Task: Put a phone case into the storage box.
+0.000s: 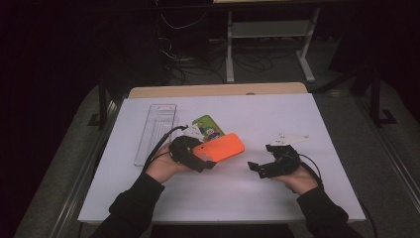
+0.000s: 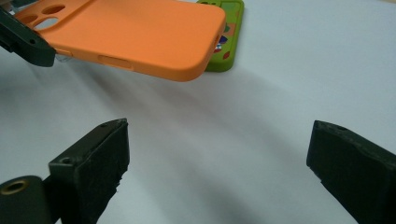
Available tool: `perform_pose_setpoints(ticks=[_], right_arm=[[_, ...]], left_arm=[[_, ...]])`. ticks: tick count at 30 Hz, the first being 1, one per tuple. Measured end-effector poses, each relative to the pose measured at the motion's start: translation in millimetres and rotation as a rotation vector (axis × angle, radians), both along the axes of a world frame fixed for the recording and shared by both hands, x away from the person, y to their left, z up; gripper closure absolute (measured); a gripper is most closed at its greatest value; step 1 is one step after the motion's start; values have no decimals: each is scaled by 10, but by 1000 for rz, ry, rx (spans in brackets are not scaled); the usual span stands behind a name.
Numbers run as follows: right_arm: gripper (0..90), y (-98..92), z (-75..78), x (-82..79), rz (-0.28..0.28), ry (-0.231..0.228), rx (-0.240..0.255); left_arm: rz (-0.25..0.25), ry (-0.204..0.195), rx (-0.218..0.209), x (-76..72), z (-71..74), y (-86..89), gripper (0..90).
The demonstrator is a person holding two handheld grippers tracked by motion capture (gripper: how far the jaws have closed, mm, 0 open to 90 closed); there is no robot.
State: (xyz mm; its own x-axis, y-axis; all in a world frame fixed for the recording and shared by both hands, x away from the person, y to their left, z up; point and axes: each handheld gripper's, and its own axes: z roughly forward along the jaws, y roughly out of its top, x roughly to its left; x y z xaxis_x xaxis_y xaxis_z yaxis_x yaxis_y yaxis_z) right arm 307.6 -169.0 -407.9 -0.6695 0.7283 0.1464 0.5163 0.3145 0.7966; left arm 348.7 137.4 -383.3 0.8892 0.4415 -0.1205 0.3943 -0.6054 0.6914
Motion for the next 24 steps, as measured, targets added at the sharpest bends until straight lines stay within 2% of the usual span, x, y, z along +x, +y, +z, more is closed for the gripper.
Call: perform_pose_setpoints(ticks=[1,2,8,14,16,18,20,21,23,24], right_arm=[[50,8,-16,-11,-6,-5,6],[53,18,-31,-15,-13,-32,-8],[53,40,-41,-5,-21,-49,-1],[53,54,-24,-12,-17,-90,-19],[53,65,-16,-24,-18,-113,-35],[54,81,-17,-31,-15,-120,-46],[53,96,-18,-36,-8,-139,-65],[53,107,-20,-41,-6,-142,-79],[53,136,-20,-49,12,-175,-111],[53,136,-20,-49,12,-175,-111]], left_arm=[[0,-1,0,0,0,0,160],[-17,-7,20,12,8,14,160],[-16,-5,15,14,2,13,160],[-17,-1,13,14,-4,12,160],[-2,3,-3,2,-11,-1,160],[-17,-2,16,12,-5,12,160],[-16,-1,18,14,-4,17,160],[3,10,-4,1,-11,6,160],[1,7,-5,4,-7,16,160],[0,5,-7,7,-5,22,160]])
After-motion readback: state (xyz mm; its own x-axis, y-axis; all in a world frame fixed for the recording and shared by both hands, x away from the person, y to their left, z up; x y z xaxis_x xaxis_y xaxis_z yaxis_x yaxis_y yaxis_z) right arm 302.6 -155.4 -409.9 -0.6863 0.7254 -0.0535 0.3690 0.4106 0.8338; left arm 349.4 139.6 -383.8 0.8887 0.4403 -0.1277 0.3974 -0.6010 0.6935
